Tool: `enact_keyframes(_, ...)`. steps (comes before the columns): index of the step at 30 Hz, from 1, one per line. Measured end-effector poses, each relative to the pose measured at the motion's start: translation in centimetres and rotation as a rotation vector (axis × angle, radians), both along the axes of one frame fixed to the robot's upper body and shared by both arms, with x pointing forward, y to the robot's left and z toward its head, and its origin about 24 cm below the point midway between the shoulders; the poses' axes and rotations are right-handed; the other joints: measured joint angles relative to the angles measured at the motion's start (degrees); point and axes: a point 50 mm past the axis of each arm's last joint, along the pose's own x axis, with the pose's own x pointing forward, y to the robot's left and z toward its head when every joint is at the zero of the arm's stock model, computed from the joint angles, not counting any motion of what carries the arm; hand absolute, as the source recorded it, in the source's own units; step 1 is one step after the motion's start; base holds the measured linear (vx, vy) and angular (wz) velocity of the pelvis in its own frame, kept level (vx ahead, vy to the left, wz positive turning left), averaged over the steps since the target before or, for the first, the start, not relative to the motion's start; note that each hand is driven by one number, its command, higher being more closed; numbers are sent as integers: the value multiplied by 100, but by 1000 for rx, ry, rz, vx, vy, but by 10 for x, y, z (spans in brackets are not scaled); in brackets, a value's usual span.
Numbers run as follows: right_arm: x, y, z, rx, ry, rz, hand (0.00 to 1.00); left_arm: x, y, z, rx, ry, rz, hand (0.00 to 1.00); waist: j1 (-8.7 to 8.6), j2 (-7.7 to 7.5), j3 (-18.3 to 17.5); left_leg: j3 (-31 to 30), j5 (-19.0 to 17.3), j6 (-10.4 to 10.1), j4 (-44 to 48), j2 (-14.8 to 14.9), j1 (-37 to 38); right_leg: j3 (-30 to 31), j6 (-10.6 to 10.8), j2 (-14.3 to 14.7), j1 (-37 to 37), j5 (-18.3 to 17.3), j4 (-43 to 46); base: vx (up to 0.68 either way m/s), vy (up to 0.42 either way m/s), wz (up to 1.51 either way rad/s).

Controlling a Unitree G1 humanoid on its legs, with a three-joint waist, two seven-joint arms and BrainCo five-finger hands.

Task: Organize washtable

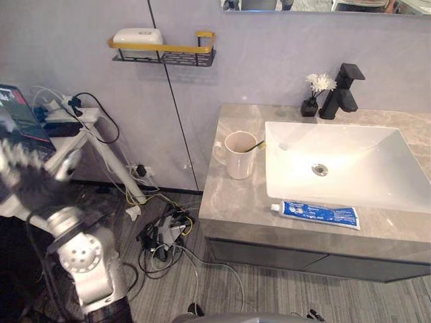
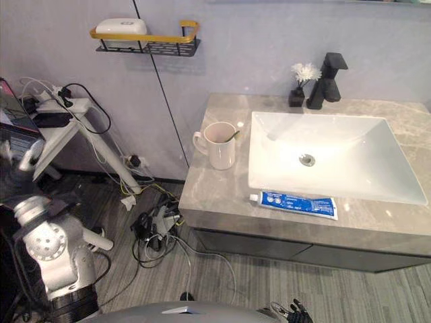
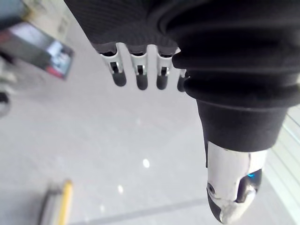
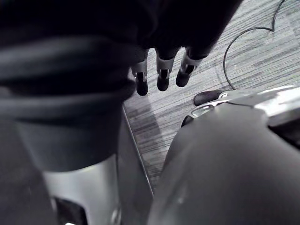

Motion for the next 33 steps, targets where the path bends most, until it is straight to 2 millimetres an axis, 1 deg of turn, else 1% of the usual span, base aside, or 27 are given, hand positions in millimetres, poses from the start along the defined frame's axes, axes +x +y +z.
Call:
enact_keyframes(2,-2,-2,0,5,1,-4,0,8,-37,21,125,-79,-142,0,-18,42,-9,-20,16,13,0,-1,31,-17,-1,-3,43,1,13,-13,1,2)
enact_keyframes(3,-2,-2,0,7,1,-3,0,8,-48,25,153,-96,-190,0,-24,54,-2,-27,18,13,0,-1,52,-23,-1,-3,71,0,13,-30,0,3)
enact_keyframes(4,-4,-1,0,16,7,-1,0,7,-72,30,201,-123,-297,0,-31,64,5,-27,18,13,-1,-1,91,-23,-4,-3,104,-2,16,0,0,0)
enact_keyframes(5,-5,-2,0,17,9,-1,0,5,-90,33,249,-137,-375,0,-40,77,-2,-33,18,13,-3,-1,96,-28,-8,-5,110,-5,24,0,0,0)
enact_keyframes(6,-7,-3,-1,17,17,-2,0,-1,-116,37,326,-163,-508,0,-46,90,-4,-48,19,14,-6,-1,94,-38,-11,-8,110,-10,35,-22,-1,4)
enact_keyframes(8,-10,-3,-1,20,35,-10,0,-11,-149,40,460,-202,-726,0,-49,96,-3,-72,24,16,-22,0,94,-52,-16,-9,110,-19,51,-27,-3,4)
enact_keyframes(9,-10,-4,-1,19,35,-10,0,-12,-155,42,496,-213,-768,0,-51,99,-2,-76,27,17,-34,0,93,-55,-16,-9,111,-19,52,-30,-6,4)
enact_keyframes(12,-10,-5,-1,16,37,-8,0,-17,-186,53,612,-297,-936,0,-76,124,-2,-148,38,32,-59,-8,86,-133,-8,-23,149,-25,56,-27,-2,12)
enact_keyframes(13,-9,-5,-1,18,38,-8,0,-21,-203,54,668,-320,-1024,0,-85,113,4,-179,42,37,-60,-11,78,-158,-7,-27,161,-28,58,-18,7,14)
enact_keyframes(15,-6,-5,-1,23,43,-6,0,-23,-228,52,775,-331,-1131,0,-128,111,4,-196,49,44,-60,-14,41,-169,-6,-54,134,-28,61,-12,18,7)
enact_keyframes(16,-5,-5,-1,23,40,-4,0,-23,-234,51,800,-331,-1147,0,-158,111,4,-198,55,44,-60,-14,22,-169,-4,-61,114,-26,63,0,0,0)
enact_keyframes(18,-3,-5,-1,23,36,-3,0,-19,-255,48,917,-315,-1180,0,-199,105,8,-181,80,48,-59,-10,-41,-153,-2,-60,23,-21,92,4,0,-2)
enact_keyframes(20,-2,-5,-1,23,32,-3,0,-12,-268,43,980,-277,-1183,0,-242,104,7,-131,81,47,-40,-10,-45,-110,-2,-58,-23,-21,119,21,-1,-9)
enact_keyframes(21,-1,-5,-1,23,31,-2,0,-11,-271,41,990,-266,-1192,0,-260,104,7,-107,81,47,-24,-9,-42,-93,-2,-55,-33,-21,122,36,-1,-18)
enact_keyframes(24,2,-5,-1,22,24,-1,0,-3,-290,31,1039,-205,-1241,0,-328,99,9,52,81,47,-5,-2,-34,65,-3,-49,-131,-18,166,27,4,-25)
enact_keyframes(26,3,-4,-1,20,22,-8,0,5,-306,17,1094,-119,-1252,0,-387,92,13,122,81,47,-4,0,-4,158,-4,-55,-158,-11,178,2,5,-20)
enact_keyframes(28,5,-4,-1,10,17,-13,0,11,-314,6,1143,-61,-1255,0,-488,92,13,163,79,45,-5,8,-8,186,-4,-57,-213,-11,194,-27,11,-12)
enact_keyframes(30,6,-4,-1,8,17,-20,0,20,-319,-3,1180,0,-1236,0,-504,91,14,243,78,45,-7,19,-1,288,-11,-62,-262,6,196,-25,14,-21)
enact_keyframes(33,7,-3,0,1,10,-31,0,34,-322,-15,1239,88,-1191,0,-575,87,17,294,77,44,-7,26,-5,306,-12,-62,-311,34,193,-28,6,-13)
